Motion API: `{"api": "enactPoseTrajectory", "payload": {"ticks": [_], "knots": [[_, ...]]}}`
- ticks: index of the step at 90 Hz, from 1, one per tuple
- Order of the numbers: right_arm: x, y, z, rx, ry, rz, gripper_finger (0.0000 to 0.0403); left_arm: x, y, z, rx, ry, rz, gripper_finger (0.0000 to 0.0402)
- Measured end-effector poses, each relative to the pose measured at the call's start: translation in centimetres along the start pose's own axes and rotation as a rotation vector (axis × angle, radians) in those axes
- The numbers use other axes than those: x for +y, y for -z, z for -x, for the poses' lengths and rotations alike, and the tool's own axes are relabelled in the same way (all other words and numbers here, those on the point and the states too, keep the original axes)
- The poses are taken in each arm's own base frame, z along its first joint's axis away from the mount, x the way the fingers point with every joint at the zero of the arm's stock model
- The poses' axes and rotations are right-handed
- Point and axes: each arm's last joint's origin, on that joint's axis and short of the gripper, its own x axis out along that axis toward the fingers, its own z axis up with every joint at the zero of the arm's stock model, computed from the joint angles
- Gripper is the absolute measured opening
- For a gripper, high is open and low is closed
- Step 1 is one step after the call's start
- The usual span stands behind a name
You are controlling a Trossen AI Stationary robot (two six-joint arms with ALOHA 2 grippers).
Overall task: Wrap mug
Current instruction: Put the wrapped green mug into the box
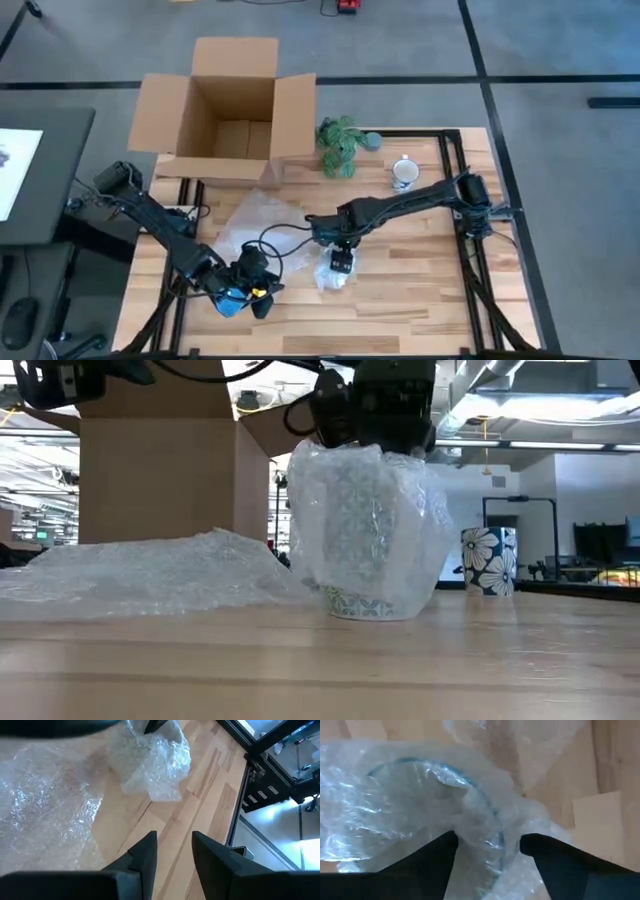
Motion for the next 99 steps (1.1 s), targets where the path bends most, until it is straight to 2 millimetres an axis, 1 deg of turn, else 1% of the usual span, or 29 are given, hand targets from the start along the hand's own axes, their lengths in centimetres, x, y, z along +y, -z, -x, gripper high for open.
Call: {"api": "enactPoseTrajectory", "payload": {"ticks": [10, 18, 25, 33, 40, 53, 64, 71, 80, 87, 91, 99], "knots": [[0.1, 0.4, -1.1, -0.011, -0.006, 0.007, 0.0195, 0.0, 0.0, 0.0, 0.0, 0.0, 0.006, 0.0104], [0.1, 0.6, -1.6, -0.025, -0.013, 0.005, 0.016, 0.0, -0.1, 0.1, -0.002, 0.006, 0.007, 0.0104], [0.1, 0.6, -1.8, -0.026, -0.012, -0.005, 0.0119, -0.2, -0.5, 0.5, -0.008, 0.022, 0.002, 0.0104], [0.2, 0.5, -1.8, -0.038, -0.011, 0.0, 0.0066, -0.9, -1.3, 1.4, -0.027, 0.054, -0.021, 0.0104], [0.3, 0.4, -1.5, -0.039, -0.014, -0.002, 0.0025, -1.4, -2.1, 2.1, -0.045, 0.078, -0.054, 0.0104], [0.6, -0.1, -0.6, -0.043, -0.007, -0.008, 0.0023, -1.8, -3.0, 3.1, -0.087, 0.098, -0.095, 0.0104], [0.9, -0.4, 0.7, -0.015, 0.032, -0.012, 0.0023, -2.1, -3.7, 3.8, -0.133, 0.104, -0.107, 0.0104], [1.3, -0.5, 2.2, 0.012, 0.055, -0.008, 0.0023, -2.8, -4.7, 4.8, -0.179, 0.128, -0.135, 0.0104], [2.2, -0.8, 5.6, -0.019, 0.041, 0.011, 0.0023, -4.2, -6.8, 6.8, -0.249, 0.178, -0.186, 0.0104], [2.9, -0.2, 8.7, -0.037, 0.031, 0.03, 0.0023, -5.6, -8.7, 8.7, -0.312, 0.211, -0.242, 0.0104], [3.1, -0.2, 10.5, -0.078, 0.01, 0.04, 0.0023, -6.3, -10.0, 10.0, -0.354, 0.224, -0.267, 0.0104], [3.5, 0.5, 15.2, -0.198, -0.05, 0.071, 0.0023, -7.6, -13.3, 13.0, -0.47, 0.242, -0.262, 0.0104]]}}
